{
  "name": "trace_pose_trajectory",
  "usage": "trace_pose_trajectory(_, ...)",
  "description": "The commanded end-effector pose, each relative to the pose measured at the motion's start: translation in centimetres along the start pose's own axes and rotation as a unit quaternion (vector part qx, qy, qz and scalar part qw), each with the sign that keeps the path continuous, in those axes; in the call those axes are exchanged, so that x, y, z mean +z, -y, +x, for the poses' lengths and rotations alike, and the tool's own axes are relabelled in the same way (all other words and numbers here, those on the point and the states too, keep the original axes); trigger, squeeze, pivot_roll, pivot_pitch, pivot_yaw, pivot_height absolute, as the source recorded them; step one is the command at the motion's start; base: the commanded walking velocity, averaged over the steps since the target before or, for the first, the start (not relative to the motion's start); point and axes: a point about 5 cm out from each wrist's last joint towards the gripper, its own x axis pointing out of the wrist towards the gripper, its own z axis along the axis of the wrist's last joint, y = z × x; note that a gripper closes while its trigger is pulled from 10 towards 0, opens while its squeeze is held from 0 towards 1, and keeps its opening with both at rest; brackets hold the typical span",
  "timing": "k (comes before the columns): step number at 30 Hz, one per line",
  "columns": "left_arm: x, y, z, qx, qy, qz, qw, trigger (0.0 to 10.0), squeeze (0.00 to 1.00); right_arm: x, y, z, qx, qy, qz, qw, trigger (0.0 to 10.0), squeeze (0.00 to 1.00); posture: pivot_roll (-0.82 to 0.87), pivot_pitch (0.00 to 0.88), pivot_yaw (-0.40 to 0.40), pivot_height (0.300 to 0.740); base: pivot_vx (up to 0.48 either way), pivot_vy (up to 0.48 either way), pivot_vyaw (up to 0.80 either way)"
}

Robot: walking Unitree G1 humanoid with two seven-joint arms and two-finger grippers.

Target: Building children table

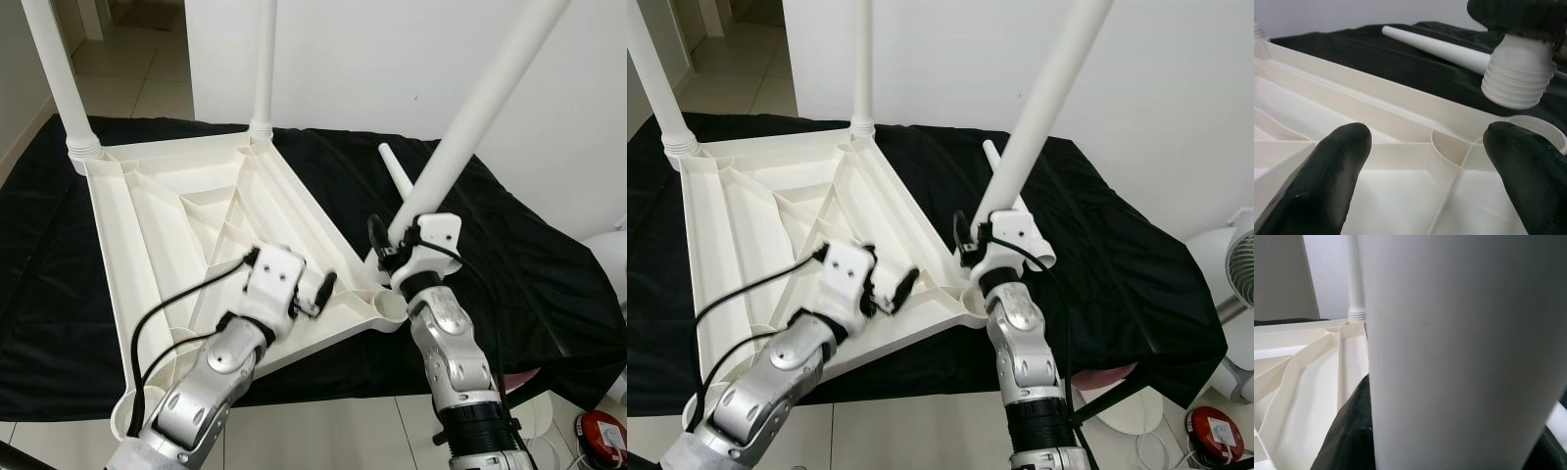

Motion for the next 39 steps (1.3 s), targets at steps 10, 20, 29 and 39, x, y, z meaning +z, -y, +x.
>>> trace_pose_trajectory(10,0.4,2.4,-0.4,-0.206,0.016,0.024,0.978,10.0,0.00,-0.1,-0.1,-0.1,0.007,0.002,-0.003,1.000,10.0,0.00,0.02,0.000,-0.091,0.740,0.000,0.000,0.00)
trace_pose_trajectory(20,1.2,2.7,0.6,-0.268,0.016,-0.005,0.963,10.0,0.00,-0.6,0.0,-0.3,0.041,-0.006,-0.029,0.999,10.0,0.00,-0.02,0.000,-0.093,0.740,0.000,0.000,0.00)
trace_pose_trajectory(29,1.5,3.5,0.1,-0.340,0.017,-0.007,0.940,10.0,0.00,-0.8,0.2,-0.2,0.054,-0.011,-0.040,0.998,10.0,0.00,-0.01,0.000,-0.098,0.740,0.000,0.000,0.00)
trace_pose_trajectory(39,1.8,3.0,-0.5,-0.379,0.018,-0.029,0.925,10.0,0.00,-0.7,0.2,0.1,0.061,-0.006,-0.040,0.997,10.0,0.00,-0.01,0.000,-0.104,0.740,0.000,0.000,0.00)
